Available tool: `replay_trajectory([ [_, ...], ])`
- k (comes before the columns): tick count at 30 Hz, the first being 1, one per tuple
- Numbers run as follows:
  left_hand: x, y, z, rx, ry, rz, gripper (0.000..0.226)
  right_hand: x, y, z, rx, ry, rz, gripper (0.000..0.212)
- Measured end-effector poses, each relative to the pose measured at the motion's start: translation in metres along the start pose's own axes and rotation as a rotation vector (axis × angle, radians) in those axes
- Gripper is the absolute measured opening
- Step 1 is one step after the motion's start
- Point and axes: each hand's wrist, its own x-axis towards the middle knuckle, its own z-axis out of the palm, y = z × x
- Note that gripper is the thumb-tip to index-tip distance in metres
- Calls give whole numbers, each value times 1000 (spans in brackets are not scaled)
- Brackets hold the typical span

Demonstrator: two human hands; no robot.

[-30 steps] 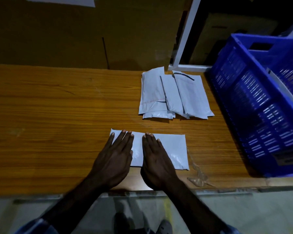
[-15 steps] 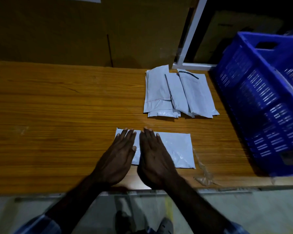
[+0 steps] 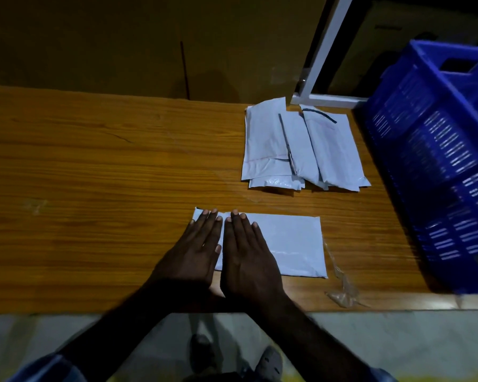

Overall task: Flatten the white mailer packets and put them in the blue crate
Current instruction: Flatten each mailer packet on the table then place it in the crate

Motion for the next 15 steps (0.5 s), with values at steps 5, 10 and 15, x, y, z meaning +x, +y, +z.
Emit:
replay_trajectory([
  [5, -4, 0, 4, 119, 19, 82, 53, 7, -5, 3, -68, -26, 39, 55],
  [10, 1, 3, -2, 106, 4, 33, 55, 3, 1, -3, -14, -46, 14, 59],
  [15, 1, 5, -18, 18, 19, -17, 55, 2, 14, -25, 67, -159, -56, 63],
])
